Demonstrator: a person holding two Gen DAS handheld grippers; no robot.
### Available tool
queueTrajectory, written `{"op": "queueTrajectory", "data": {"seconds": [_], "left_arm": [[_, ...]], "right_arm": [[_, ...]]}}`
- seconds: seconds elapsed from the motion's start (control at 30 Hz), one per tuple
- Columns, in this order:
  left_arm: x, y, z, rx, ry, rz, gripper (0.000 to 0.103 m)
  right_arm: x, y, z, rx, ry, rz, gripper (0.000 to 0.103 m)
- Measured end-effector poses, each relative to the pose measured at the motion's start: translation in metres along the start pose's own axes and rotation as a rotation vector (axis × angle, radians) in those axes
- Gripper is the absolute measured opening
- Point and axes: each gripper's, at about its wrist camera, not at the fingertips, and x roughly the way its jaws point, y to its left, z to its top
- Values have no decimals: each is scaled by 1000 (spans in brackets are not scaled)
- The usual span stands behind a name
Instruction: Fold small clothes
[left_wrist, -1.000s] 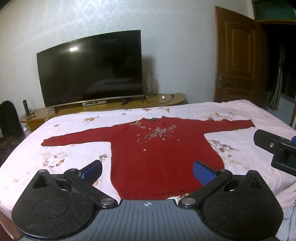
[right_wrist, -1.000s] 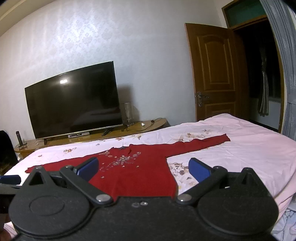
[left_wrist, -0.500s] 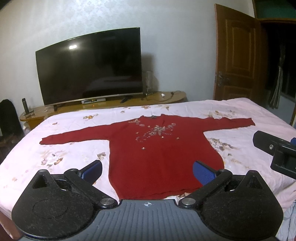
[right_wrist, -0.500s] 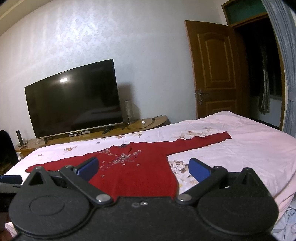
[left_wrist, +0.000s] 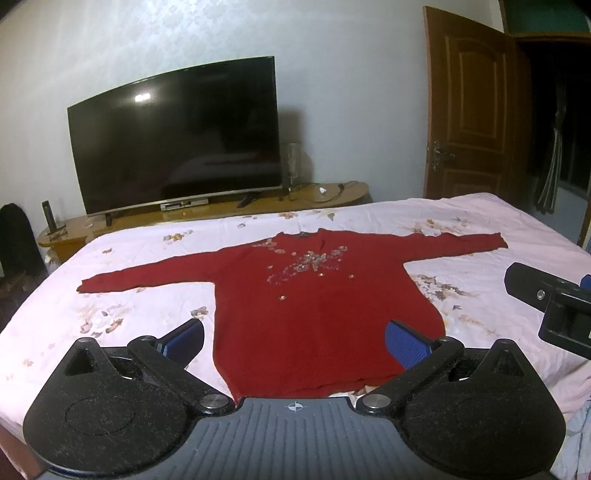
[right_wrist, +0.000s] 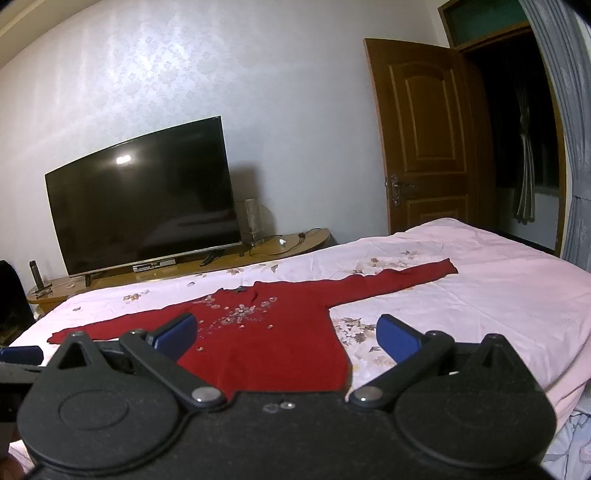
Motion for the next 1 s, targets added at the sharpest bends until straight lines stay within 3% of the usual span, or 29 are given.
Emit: {"op": "queueTrajectory", "data": {"seconds": [1.0], "left_arm": [[24,11,9,-23,23,3,103]], "right_arm": [[12,0,0,-6,10,8,102]]}}
